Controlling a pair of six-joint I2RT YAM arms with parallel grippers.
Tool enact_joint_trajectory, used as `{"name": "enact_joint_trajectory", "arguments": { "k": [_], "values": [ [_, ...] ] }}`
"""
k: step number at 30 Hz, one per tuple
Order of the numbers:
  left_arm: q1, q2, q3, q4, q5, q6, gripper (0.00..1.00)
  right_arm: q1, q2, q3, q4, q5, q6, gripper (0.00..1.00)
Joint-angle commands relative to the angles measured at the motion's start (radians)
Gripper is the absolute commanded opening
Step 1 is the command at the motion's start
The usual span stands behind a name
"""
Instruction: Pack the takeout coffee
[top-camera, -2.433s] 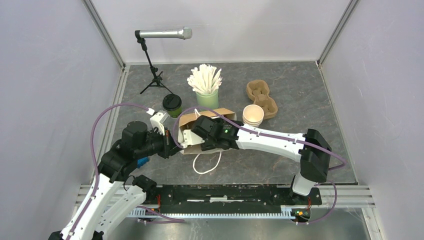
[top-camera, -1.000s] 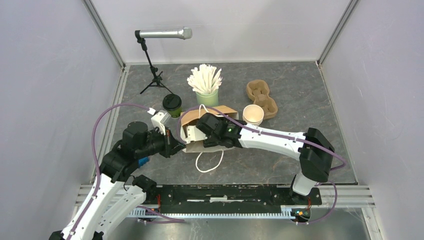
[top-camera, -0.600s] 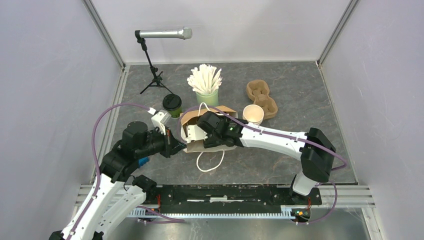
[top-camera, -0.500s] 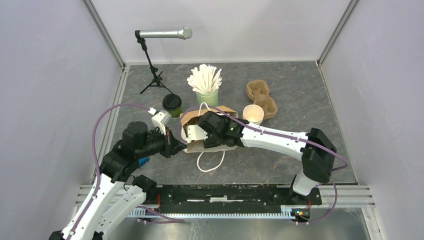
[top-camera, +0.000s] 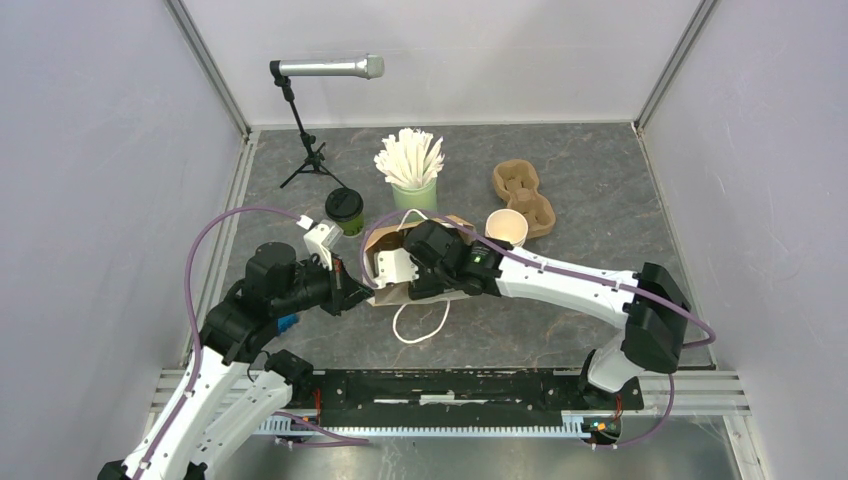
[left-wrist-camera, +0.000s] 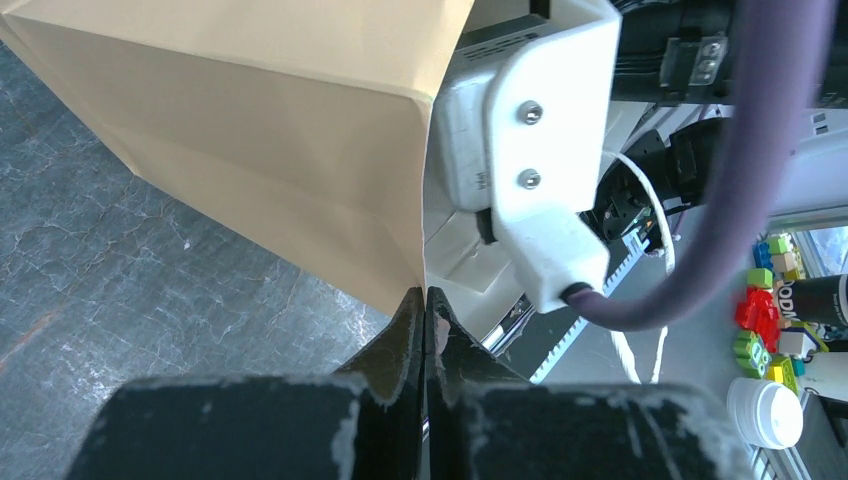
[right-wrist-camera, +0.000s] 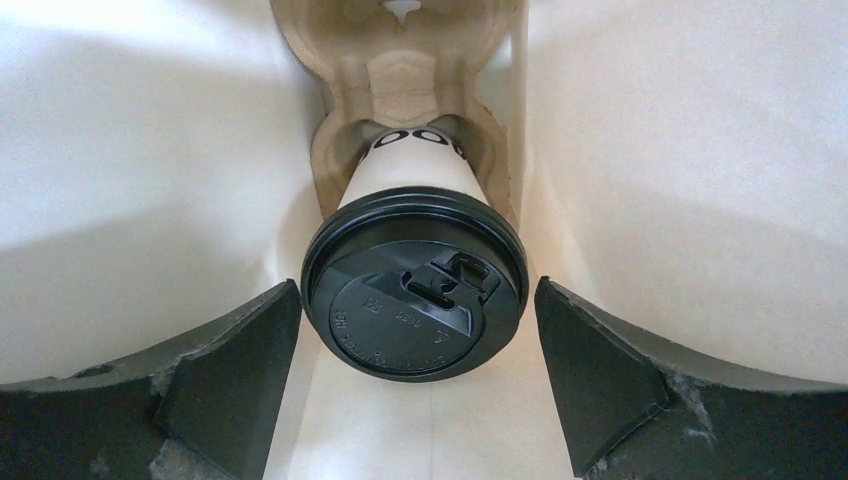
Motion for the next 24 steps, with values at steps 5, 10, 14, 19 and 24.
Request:
{"name": "enact_joint_trajectory", "arguments": {
  "k": [5,10,14,19,24],
  "values": [
    [-0.008,-0.011,0.013,0.037,0.011,-0.035,0.02,-0.003,-0.091,0.007,-0.017,-0.066,0.016,0.86],
    [-0.008,-0.012,0.006,0.04,0.014,-0.037,0.02,-0.002,-0.113,0.012,-0.046,-0.099,0.041,0.75],
    [-0.008,-0.012,0.001,0.046,0.023,-0.036,0.02,-0.004,-0.149,-0.046,-0.012,-0.086,0.059,0.61],
    [-0.008,-0.019,0.002,0.045,0.032,-0.036,0.02,-0.021,-0.173,-0.098,0.051,-0.073,0.067,0.44],
    [-0.008,-0.022,0.001,0.044,0.045,-0.035,0.02,-0.053,-0.151,-0.105,0.095,-0.096,0.087,0.35]
  ]
}}
